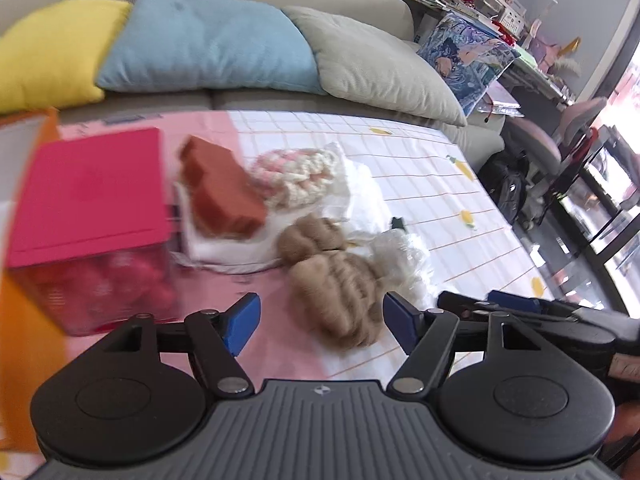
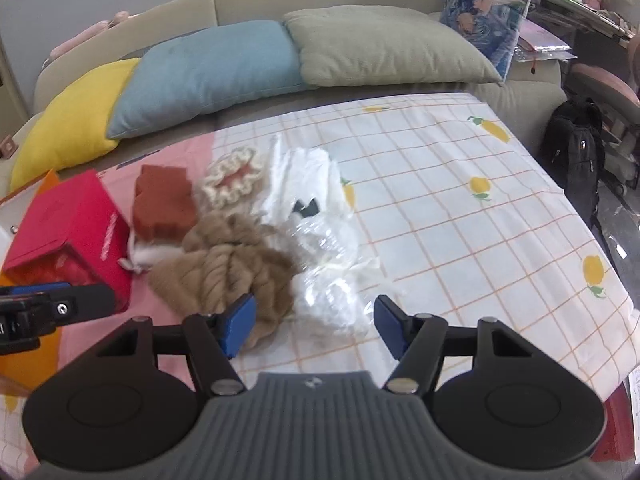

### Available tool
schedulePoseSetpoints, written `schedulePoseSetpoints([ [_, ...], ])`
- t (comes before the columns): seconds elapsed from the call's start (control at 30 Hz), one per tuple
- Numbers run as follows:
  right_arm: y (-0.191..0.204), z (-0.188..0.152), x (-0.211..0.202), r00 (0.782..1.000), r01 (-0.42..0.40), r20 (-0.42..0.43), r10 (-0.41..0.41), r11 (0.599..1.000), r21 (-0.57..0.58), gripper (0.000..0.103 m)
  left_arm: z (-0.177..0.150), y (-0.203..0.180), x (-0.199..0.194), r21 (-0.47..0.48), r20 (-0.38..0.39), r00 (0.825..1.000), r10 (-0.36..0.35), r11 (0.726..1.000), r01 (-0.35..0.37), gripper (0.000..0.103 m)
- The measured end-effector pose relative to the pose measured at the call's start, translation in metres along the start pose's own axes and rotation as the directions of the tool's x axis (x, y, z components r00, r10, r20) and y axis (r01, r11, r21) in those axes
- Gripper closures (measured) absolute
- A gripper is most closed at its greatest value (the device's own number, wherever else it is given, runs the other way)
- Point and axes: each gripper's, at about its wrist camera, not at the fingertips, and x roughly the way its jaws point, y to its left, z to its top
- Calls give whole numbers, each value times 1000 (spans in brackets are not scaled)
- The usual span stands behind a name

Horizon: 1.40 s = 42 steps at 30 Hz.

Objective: Organize soft objects
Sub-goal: 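Grasp the brown twisted plush with the left tool while the right tool grasps the plastic-wrapped item, then carry the plush and wrapped item into the orange box and release both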

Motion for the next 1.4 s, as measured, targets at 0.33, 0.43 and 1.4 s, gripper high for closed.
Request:
schedulePoseSetpoints([
  [0.33, -3, -3, 53, 998, -9, -68, 9, 1000, -2, 46, -1, 6, 71, -109, -115, 993, 31, 993, -44, 21],
  [0.43, -7, -5, 58, 997, -15, -73, 16, 1000, 7, 52, -4, 11, 83, -150, -135, 991, 5, 988, -26, 19],
  [1.4, 29, -21, -30, 997, -71, 18, 73, 994, -88, 77, -20, 11, -55, -78, 132, 991, -25, 996, 36, 71],
])
